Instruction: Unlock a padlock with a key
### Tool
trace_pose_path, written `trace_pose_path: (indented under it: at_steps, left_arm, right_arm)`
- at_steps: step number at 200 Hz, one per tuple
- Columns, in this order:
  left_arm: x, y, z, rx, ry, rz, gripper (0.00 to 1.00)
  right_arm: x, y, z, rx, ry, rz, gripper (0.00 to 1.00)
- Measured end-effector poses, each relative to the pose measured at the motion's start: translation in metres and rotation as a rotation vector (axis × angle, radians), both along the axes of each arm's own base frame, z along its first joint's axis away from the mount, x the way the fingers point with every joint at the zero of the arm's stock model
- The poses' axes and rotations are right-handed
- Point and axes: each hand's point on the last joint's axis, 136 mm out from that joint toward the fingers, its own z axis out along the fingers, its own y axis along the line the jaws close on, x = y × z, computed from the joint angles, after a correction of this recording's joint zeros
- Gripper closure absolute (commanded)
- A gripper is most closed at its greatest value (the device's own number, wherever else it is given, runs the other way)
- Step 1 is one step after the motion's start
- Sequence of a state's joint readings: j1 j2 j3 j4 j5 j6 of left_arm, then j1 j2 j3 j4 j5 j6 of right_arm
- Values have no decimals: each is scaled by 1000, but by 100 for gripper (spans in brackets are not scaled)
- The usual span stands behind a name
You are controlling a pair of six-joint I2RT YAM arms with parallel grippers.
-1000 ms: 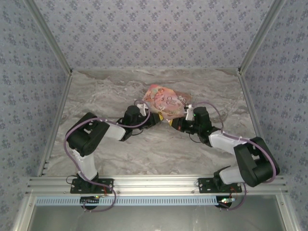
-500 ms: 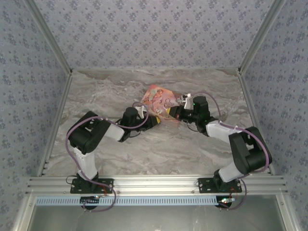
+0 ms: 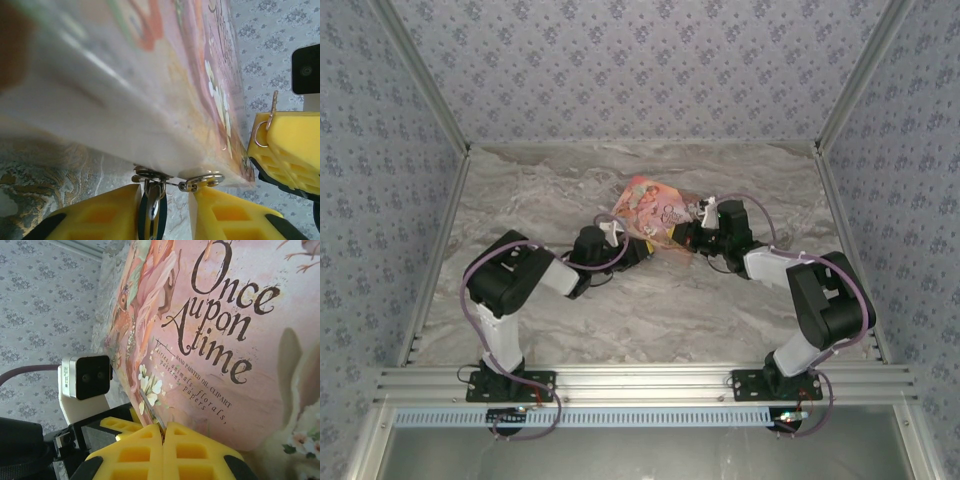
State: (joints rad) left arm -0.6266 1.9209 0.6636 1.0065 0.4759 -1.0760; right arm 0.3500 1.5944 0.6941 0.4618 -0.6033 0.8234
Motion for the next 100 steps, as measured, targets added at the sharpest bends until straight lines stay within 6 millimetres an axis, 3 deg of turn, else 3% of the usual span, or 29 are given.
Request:
trace_pose_path:
  at_steps: [100]
  left_arm:
    - [-6, -8, 0, -29, 42, 85, 63]
  right_arm:
    - [0, 2, 0, -4, -20, -16, 100]
